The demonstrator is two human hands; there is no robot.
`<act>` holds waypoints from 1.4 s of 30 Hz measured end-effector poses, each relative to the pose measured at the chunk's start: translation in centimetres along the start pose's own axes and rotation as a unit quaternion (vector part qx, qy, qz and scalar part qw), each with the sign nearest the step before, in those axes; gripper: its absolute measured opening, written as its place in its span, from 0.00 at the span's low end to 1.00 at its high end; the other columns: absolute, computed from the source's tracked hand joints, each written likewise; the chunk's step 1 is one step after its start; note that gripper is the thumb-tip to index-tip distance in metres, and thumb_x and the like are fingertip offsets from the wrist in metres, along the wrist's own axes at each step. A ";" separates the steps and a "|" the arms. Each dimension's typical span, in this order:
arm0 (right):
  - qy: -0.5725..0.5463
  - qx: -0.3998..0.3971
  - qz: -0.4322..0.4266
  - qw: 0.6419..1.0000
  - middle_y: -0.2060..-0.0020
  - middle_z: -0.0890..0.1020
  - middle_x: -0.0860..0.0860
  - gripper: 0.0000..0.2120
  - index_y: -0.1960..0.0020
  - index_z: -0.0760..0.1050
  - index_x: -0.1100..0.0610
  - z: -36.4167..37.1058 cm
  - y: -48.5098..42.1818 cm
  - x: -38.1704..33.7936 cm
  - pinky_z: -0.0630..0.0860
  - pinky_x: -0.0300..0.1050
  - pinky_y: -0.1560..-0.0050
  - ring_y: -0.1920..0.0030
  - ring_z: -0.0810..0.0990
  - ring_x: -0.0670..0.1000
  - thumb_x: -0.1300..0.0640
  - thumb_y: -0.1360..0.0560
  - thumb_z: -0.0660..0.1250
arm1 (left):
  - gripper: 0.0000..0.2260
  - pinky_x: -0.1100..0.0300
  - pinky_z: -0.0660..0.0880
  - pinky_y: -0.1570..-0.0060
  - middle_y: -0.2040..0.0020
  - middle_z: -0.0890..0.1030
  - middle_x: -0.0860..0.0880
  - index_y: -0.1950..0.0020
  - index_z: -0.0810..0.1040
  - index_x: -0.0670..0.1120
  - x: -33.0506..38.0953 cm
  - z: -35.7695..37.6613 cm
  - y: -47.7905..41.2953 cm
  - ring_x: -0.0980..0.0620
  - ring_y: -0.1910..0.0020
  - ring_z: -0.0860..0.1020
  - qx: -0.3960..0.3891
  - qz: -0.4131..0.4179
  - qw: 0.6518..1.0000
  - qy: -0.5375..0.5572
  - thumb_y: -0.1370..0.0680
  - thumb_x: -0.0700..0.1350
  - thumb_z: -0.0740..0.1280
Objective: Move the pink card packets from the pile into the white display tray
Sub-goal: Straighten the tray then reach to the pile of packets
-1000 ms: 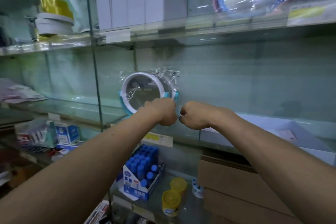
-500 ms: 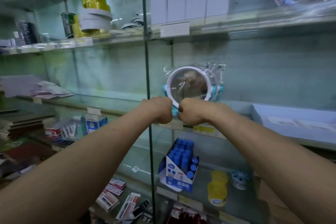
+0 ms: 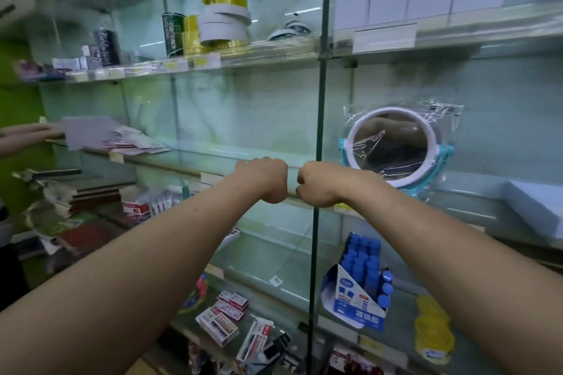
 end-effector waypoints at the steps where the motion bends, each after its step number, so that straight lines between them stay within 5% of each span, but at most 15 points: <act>1: -0.002 -0.001 -0.004 1.000 0.61 0.72 0.52 0.08 0.62 0.67 0.58 0.1 -0.6 -0.5 0.68 0.42 0.65 0.59 0.73 0.55 0.60 0.23 0.57 | 0.17 0.49 0.65 0.43 0.37 0.73 0.48 0.35 0.70 0.49 -0.6 0.2 -0.3 0.45 0.38 0.72 0.000 -0.004 1.000 0.001 0.23 0.45 0.62; 6: -0.018 -0.003 -0.015 1.000 0.58 0.73 0.51 0.04 0.51 0.70 0.57 0.8 -3.8 -2.4 0.72 0.44 0.57 0.56 0.74 0.54 0.59 0.23 0.57 | 0.16 0.49 0.64 0.42 0.35 0.73 0.48 0.35 0.70 0.49 -3.7 1.6 -2.1 0.44 0.37 0.71 -0.004 -0.026 1.000 0.005 0.23 0.46 0.62; 11: -0.019 0.003 -0.019 1.000 0.64 0.70 0.50 0.12 0.64 0.64 0.56 1.1 -7.7 -3.6 0.65 0.42 0.68 0.67 0.69 0.49 0.60 0.22 0.57 | 0.20 0.48 0.64 0.38 0.33 0.71 0.48 0.31 0.67 0.49 -6.7 2.6 -5.5 0.45 0.34 0.70 0.000 -0.030 0.999 -0.010 0.23 0.47 0.62; 20: -0.009 0.011 0.000 1.000 0.64 0.71 0.51 0.02 0.53 0.66 0.57 0.9 -16.9 -4.0 0.63 0.41 0.70 0.68 0.68 0.49 0.60 0.22 0.56 | 0.20 0.47 0.63 0.38 0.32 0.70 0.47 0.30 0.66 0.49 -10.9 3.8 -13.8 0.45 0.34 0.69 0.011 -0.037 0.999 -0.013 0.22 0.46 0.60; 29: -0.003 0.022 0.001 1.000 0.52 0.74 0.53 0.02 0.50 0.67 0.56 0.3 -24.2 -4.9 0.68 0.43 0.58 0.54 0.72 0.55 0.58 0.20 0.57 | 0.21 0.47 0.63 0.38 0.31 0.69 0.47 0.28 0.63 0.50 -14.2 4.5 -19.9 0.45 0.33 0.68 0.006 -0.052 0.999 -0.005 0.21 0.46 0.60; 35: -0.014 0.009 0.039 0.999 0.44 0.76 0.54 0.13 0.39 0.71 0.59 0.6 -27.0 -3.9 0.67 0.43 0.55 0.48 0.75 0.56 0.58 0.21 0.56 | 0.21 0.47 0.63 0.39 0.32 0.69 0.47 0.28 0.63 0.50 -15.9 4.9 -22.4 0.44 0.34 0.68 0.005 -0.063 0.998 -0.001 0.22 0.45 0.60; 42: -0.005 0.023 0.044 0.999 0.47 0.77 0.55 0.04 0.48 0.69 0.58 1.4 -31.5 -4.5 0.68 0.44 0.56 0.53 0.73 0.56 0.59 0.22 0.57 | 0.23 0.48 0.63 0.39 0.33 0.68 0.45 0.28 0.61 0.49 -18.1 5.8 -24.7 0.43 0.35 0.68 0.012 -0.053 0.998 0.013 0.22 0.45 0.60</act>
Point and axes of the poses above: each hand's wrist, its own y-axis away from the middle knuckle, its own z-axis out of the palm, x = y × z, the point moved 9 cm from there along -y, towards the middle knuckle
